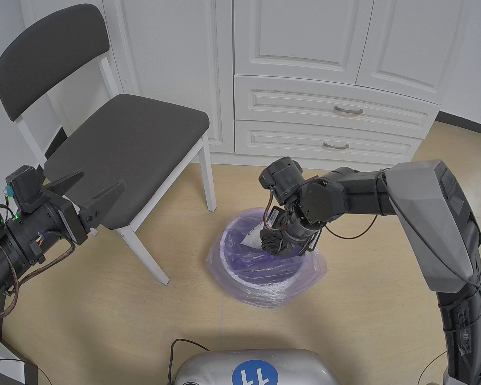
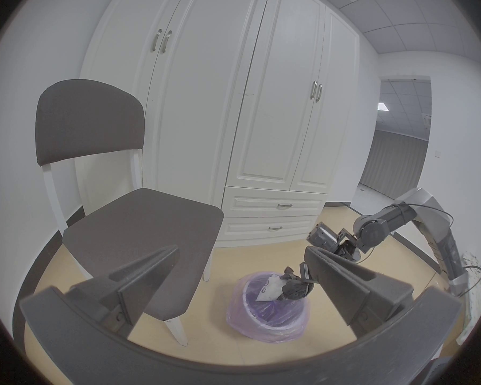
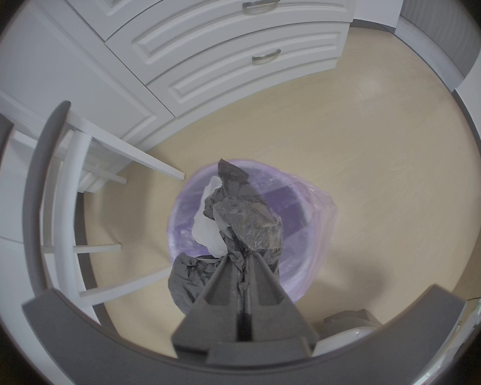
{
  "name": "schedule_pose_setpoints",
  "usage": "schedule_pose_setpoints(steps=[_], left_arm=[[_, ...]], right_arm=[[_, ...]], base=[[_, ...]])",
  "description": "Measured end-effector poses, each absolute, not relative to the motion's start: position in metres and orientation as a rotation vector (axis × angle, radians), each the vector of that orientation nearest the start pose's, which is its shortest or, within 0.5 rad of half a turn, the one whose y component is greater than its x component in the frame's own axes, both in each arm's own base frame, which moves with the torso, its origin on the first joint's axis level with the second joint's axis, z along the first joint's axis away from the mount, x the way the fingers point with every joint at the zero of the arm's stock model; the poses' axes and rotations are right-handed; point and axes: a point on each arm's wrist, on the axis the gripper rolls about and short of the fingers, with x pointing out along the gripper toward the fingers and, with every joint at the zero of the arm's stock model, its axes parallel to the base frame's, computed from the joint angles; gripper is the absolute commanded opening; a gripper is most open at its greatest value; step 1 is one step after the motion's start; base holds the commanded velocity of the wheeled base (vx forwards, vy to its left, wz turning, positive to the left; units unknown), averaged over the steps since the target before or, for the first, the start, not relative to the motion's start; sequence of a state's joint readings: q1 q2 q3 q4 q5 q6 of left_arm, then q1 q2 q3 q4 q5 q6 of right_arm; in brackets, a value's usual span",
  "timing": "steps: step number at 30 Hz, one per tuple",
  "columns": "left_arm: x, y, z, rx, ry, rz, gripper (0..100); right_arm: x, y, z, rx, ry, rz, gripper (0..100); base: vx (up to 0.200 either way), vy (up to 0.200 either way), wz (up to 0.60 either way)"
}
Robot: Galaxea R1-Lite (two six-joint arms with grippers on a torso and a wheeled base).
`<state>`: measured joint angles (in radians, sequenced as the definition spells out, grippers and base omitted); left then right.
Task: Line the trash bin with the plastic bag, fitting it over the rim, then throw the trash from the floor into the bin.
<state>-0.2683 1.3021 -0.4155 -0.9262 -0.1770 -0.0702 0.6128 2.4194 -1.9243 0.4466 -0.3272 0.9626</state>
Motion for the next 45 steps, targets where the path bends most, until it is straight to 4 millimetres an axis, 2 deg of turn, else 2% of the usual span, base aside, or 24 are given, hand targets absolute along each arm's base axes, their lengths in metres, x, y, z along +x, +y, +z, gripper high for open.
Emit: schedule_pose_setpoints(steps=[5,13,17,23,29,37,41,45], left_arm=[[0.183,-0.055,0.206,-0.071,-0.025,-0.447,100],[0.183,-0.055,0.206,-0.071,-0.025,-0.448,100],[0.183,-0.055,0.206,-0.071,-0.025,-0.449,100],[0.183,-0.055,0.206,-0.071,-0.025,-0.449,100],[0.183,-0.055,0.206,-0.071,-0.025,-0.449,100],[0.182,-0.056,0.204,-0.069,-0.019,-0.457,100],[0.181,-0.057,0.204,-0.069,-0.018,-0.460,100],[0.181,-0.057,0.203,-0.069,-0.018,-0.461,100]], right_arm=[[0.381,0.267,0.091,0.373,0.933,-0.152,0],[0.347,0.268,0.091,0.243,1.093,-0.034,0],[0.344,0.267,0.089,0.223,1.109,-0.030,0],[0.371,0.263,0.084,0.277,1.068,-0.065,0],[0.399,0.254,0.067,0.325,1.035,-0.135,0],[0.415,0.254,0.036,0.364,1.029,-0.199,0],[0.425,0.255,0.033,0.451,0.941,-0.222,0],[0.435,0.255,0.039,0.526,0.829,-0.232,0]], base=[[0.000,0.000,0.00],[0.000,0.000,0.00],[0.000,0.000,0.00],[0.000,0.000,0.00],[0.000,0.000,0.00],[0.000,0.000,0.00],[0.000,0.000,0.00],[0.000,0.000,0.00]])
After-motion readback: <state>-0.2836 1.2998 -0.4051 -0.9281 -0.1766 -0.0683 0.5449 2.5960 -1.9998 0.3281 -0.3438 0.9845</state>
